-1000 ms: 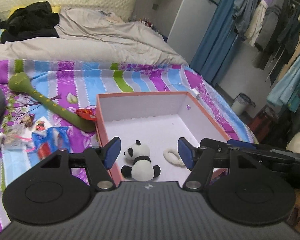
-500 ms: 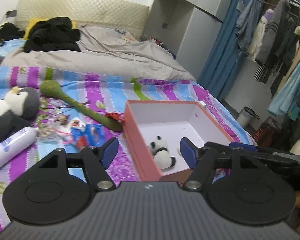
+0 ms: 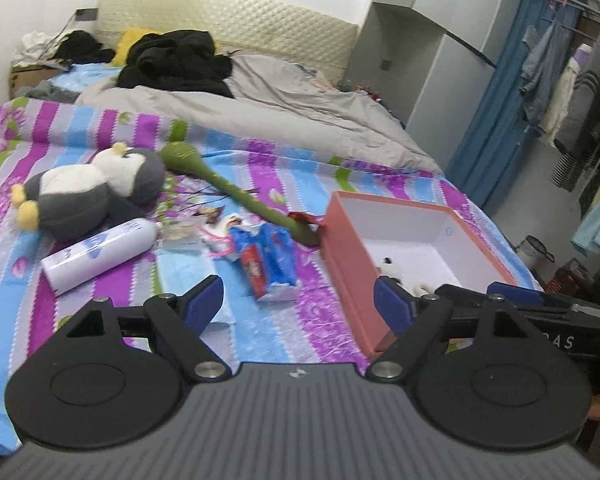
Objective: Organize soft objects
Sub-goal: 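Withdraw both open grippers from the pink box, then move left gripper to blue face mask while right gripper approaches blue snack bag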
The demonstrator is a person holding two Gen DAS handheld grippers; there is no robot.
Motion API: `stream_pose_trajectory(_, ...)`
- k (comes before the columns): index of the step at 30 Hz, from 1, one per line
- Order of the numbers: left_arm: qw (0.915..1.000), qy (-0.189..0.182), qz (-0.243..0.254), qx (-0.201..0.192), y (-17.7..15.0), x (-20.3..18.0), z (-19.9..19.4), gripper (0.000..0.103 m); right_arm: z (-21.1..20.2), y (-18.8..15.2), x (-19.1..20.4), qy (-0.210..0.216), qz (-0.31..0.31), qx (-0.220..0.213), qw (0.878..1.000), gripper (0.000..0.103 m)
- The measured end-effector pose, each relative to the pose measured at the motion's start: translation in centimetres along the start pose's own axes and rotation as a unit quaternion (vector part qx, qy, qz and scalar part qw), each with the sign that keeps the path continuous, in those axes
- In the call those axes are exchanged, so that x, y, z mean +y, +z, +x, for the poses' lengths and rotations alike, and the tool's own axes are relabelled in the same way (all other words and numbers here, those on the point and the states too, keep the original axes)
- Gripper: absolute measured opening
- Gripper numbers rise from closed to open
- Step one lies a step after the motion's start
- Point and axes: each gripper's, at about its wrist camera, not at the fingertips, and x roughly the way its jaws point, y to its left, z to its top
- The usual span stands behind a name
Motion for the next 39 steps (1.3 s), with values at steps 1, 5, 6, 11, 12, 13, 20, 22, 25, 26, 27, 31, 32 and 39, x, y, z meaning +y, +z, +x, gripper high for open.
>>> stream_pose_trajectory(1,1.0,0.003,-0.002,0.0,-0.2,0.3,-0.1,0.086,0.1,-0.4,0.3,0.003,-0.001,0.003,1.0,0.103)
stream_pose_trajectory(5,0.9998,0.008,-0.015,0.012,-1.5,1.8,0.1,0.087,1.0,-1.4,1.2,0.013,0.001,0.015,1.0,0.103)
stream_pose_trajectory(6,0.9997,0.01,-0.018,0.015,-1.9,2.2,0.2,0.087,1.2,-1.7,1.3,0.014,0.001,0.018,1.0,0.103)
stream_pose_trajectory(11,0.999,0.025,-0.031,0.021,-3.1,4.0,1.2,0.087,2.9,-3.0,1.8,0.0,-0.008,0.032,0.999,0.103)
stream_pose_trajectory(12,0.9989,0.029,-0.031,0.022,-3.2,4.2,1.4,0.087,3.2,-3.2,1.8,-0.003,-0.009,0.035,0.999,0.103)
stream_pose_trajectory(13,0.9987,0.033,-0.032,0.023,-3.4,4.4,1.6,0.087,3.5,-3.3,1.9,-0.003,-0.009,0.038,0.999,0.103)
stream_pose_trajectory(20,0.9975,0.049,-0.044,0.025,-3.5,6.2,3.1,0.087,4.4,-2.9,2.0,-0.011,-0.015,0.054,0.998,0.103)
stream_pose_trajectory(22,0.997,0.056,-0.046,0.027,-3.5,6.7,3.6,0.087,4.6,-2.0,2.3,-0.009,-0.014,0.075,0.997,0.103)
stream_pose_trajectory(25,0.9952,0.084,-0.039,0.031,-3.6,7.4,4.2,0.087,4.4,-1.1,2.4,-0.003,-0.016,0.09,0.996,0.103)
stream_pose_trajectory(26,0.9945,0.091,-0.038,0.033,-3.7,7.7,4.4,0.087,4.3,-0.8,2.5,0.001,-0.024,0.092,0.995,0.103)
stream_pose_trajectory(27,0.9941,0.095,-0.038,0.036,-3.7,7.9,4.6,0.087,4.3,-0.5,2.6,0.001,-0.029,0.096,0.995,0.103)
stream_pose_trajectory(31,0.9923,0.107,-0.047,0.041,-4.4,9.2,5.3,0.087,4.0,1.0,3.3,-0.002,-0.048,0.119,0.992,0.103)
stream_pose_trajectory(32,0.9919,0.109,-0.05,0.042,-4.5,9.4,5.5,0.087,4.1,1.2,3.5,-0.004,-0.059,0.125,0.99,0.103)
stream_pose_trajectory(39,0.9899,0.111,-0.078,0.042,-5.2,10.6,7.1,0.087,4.9,3.0,2.8,-0.011,-0.04,0.176,0.983,0.103)
